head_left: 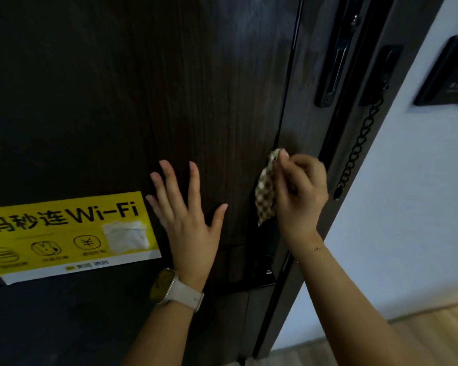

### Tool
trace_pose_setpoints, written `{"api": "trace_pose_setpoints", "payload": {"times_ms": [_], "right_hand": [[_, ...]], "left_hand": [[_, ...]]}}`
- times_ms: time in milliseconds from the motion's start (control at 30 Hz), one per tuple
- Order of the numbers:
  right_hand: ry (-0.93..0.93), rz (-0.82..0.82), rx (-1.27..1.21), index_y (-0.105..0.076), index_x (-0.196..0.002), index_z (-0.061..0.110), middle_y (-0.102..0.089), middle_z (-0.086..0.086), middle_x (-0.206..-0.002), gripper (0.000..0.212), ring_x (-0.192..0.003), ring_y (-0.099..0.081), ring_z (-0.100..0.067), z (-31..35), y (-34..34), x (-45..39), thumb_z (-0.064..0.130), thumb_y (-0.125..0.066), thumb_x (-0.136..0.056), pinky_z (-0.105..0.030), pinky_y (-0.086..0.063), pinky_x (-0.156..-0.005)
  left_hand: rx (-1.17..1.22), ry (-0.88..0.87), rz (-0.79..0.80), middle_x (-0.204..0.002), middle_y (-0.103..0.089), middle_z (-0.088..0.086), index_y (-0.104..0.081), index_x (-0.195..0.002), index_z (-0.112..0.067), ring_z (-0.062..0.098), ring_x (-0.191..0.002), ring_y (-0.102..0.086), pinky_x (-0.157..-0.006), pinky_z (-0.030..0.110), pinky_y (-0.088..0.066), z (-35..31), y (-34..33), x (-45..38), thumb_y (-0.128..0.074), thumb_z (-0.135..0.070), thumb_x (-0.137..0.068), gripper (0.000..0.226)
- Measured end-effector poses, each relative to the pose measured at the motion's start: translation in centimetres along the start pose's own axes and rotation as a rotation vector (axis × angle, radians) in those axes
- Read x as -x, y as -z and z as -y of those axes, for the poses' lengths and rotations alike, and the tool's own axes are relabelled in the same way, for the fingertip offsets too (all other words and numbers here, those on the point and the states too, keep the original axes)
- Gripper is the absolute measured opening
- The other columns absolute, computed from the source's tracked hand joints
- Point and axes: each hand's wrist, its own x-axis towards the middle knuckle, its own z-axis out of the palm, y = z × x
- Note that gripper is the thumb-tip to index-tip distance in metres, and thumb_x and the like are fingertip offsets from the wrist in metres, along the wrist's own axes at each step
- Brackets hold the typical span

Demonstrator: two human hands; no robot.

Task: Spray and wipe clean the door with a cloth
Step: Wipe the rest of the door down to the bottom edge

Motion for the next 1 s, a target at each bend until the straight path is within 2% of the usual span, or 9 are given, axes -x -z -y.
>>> {"api": "trace_pose_setpoints", "payload": {"times_ms": [133, 267, 400, 500, 600, 733, 833, 933, 1000], "right_hand": [[-0.022, 0.155, 0.033, -0.071, -0.108, -0.005, -0.063, -0.016, -0.093, 0.019, -0.083, -0.060, -0.030, -0.3, 0.9, 4.2, 0.003, -0.063, -0.091, -0.036, -0.051, -0.072], [-0.112, 0.212, 0.014, -0.072, -0.104, -0.002, -0.061, -0.011, -0.090, 0.017, -0.081, -0.059, -0.023, 0.6, 2.0, 3.7, 0.004, -0.062, -0.092, -0.033, -0.051, -0.070], [-0.077, 0.037, -0.010, -0.071, -0.107, -0.003, -0.057, -0.013, -0.090, 0.020, -0.083, -0.053, -0.015, 2.6, 2.9, -1.2, -0.001, -0.061, -0.090, -0.018, -0.043, -0.074], [-0.028, -0.088, -0.019, -0.071, -0.107, -0.004, -0.058, -0.016, -0.091, 0.019, -0.087, -0.053, -0.013, 3.6, 1.7, -5.6, -0.002, -0.065, -0.089, -0.019, -0.045, -0.076], [-0.019, -0.105, -0.007, -0.070, -0.110, -0.003, -0.059, -0.019, -0.099, 0.021, -0.093, -0.057, -0.023, 3.9, -0.8, -6.4, 0.004, -0.064, -0.091, -0.024, -0.047, -0.083], [0.009, 0.035, -0.033, -0.069, -0.114, 0.005, -0.058, -0.019, -0.107, 0.024, -0.099, -0.053, -0.027, 3.9, -2.7, -0.2, 0.017, -0.056, -0.097, -0.026, -0.045, -0.088], [0.104, 0.202, 0.033, -0.059, -0.122, 0.013, -0.055, -0.011, -0.110, 0.035, -0.097, -0.054, -0.027, 3.7, -3.2, 6.3, 0.008, -0.065, -0.089, -0.034, -0.047, -0.079], [0.125, 0.304, 0.061, -0.061, -0.124, 0.012, -0.053, -0.006, -0.112, 0.044, -0.099, -0.052, -0.021, 3.9, -3.0, 8.4, 0.003, -0.072, -0.083, -0.025, -0.045, -0.082], [0.101, 0.247, 0.030, -0.068, -0.117, 0.005, -0.055, -0.006, -0.109, 0.028, -0.098, -0.053, -0.019, 4.7, -2.5, 6.0, 0.007, -0.066, -0.089, -0.019, -0.043, -0.085]], "left_hand": [[-0.020, -0.013, 0.011, -0.161, 0.004, 0.016, -0.009, -0.155, -0.022, 0.030, -0.148, 0.013, -0.119, 0.056, 0.000, 0.2, 0.0, 0.0, -0.065, -0.048, -0.087, 0.092], [0.006, -0.025, 0.044, -0.161, 0.007, 0.013, -0.012, -0.155, -0.022, 0.030, -0.148, 0.011, -0.119, 0.055, -0.001, 0.4, 0.9, 0.2, -0.066, -0.045, -0.087, 0.090], [0.017, -0.077, 0.080, -0.162, 0.009, 0.009, -0.012, -0.155, -0.022, 0.029, -0.149, 0.009, -0.119, 0.053, -0.003, 1.2, 1.9, 0.3, -0.068, -0.040, -0.086, 0.091], [0.011, -0.087, 0.067, -0.162, 0.008, 0.010, -0.012, -0.155, -0.022, 0.028, -0.150, 0.006, -0.118, 0.055, -0.008, 1.9, 2.7, 0.4, -0.069, -0.037, -0.086, 0.091], [0.003, -0.039, 0.006, -0.161, 0.008, 0.013, -0.012, -0.155, -0.023, 0.030, -0.149, 0.008, -0.118, 0.057, -0.008, 2.7, 3.5, 0.1, -0.069, -0.036, -0.085, 0.092], [-0.015, -0.032, 0.008, -0.161, 0.010, 0.012, -0.010, -0.155, -0.023, 0.030, -0.149, 0.009, -0.118, 0.058, -0.011, 4.5, 4.3, -0.9, -0.071, -0.035, -0.084, 0.094], [-0.054, -0.063, 0.024, -0.161, 0.011, 0.011, -0.011, -0.155, -0.021, 0.030, -0.149, 0.008, -0.119, 0.056, -0.011, 5.4, 4.4, -1.2, -0.068, -0.038, -0.085, 0.092], [-0.091, -0.077, 0.042, -0.161, 0.012, 0.010, -0.011, -0.155, -0.021, 0.029, -0.149, 0.008, -0.119, 0.054, -0.011, 5.6, 4.6, -1.1, -0.068, -0.039, -0.084, 0.093], [-0.106, -0.075, 0.058, -0.162, 0.012, 0.009, -0.011, -0.156, -0.023, 0.027, -0.149, 0.009, -0.119, 0.052, -0.011, 5.9, 4.8, -1.1, -0.069, -0.037, -0.083, 0.095]]}}
